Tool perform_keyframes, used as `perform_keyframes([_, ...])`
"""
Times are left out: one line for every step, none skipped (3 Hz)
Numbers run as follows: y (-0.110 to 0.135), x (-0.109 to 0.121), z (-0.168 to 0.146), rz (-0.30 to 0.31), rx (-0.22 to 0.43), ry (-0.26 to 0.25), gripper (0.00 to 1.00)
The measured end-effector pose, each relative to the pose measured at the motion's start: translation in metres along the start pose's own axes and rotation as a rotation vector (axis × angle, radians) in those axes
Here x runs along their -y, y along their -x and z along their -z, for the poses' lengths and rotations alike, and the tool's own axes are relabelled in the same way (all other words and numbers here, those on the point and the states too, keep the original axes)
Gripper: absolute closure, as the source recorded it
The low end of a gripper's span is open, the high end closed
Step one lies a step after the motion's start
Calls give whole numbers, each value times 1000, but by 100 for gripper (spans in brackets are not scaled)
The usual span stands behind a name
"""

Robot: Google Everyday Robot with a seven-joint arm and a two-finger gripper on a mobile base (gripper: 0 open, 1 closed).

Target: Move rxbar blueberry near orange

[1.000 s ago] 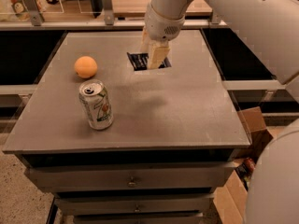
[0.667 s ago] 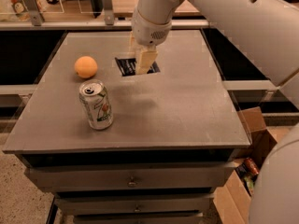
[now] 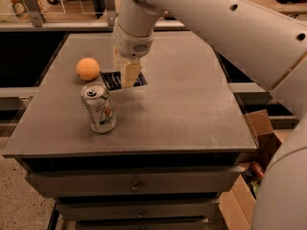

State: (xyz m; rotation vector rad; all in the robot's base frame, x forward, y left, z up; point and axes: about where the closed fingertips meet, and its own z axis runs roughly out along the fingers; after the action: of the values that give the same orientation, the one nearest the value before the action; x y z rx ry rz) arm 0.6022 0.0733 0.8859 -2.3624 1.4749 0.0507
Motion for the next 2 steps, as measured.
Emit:
perform_keyframes([-6, 8, -3, -1, -1, -23, 100])
perform_keyframes([-12, 30, -7, 12, -11, -54, 100])
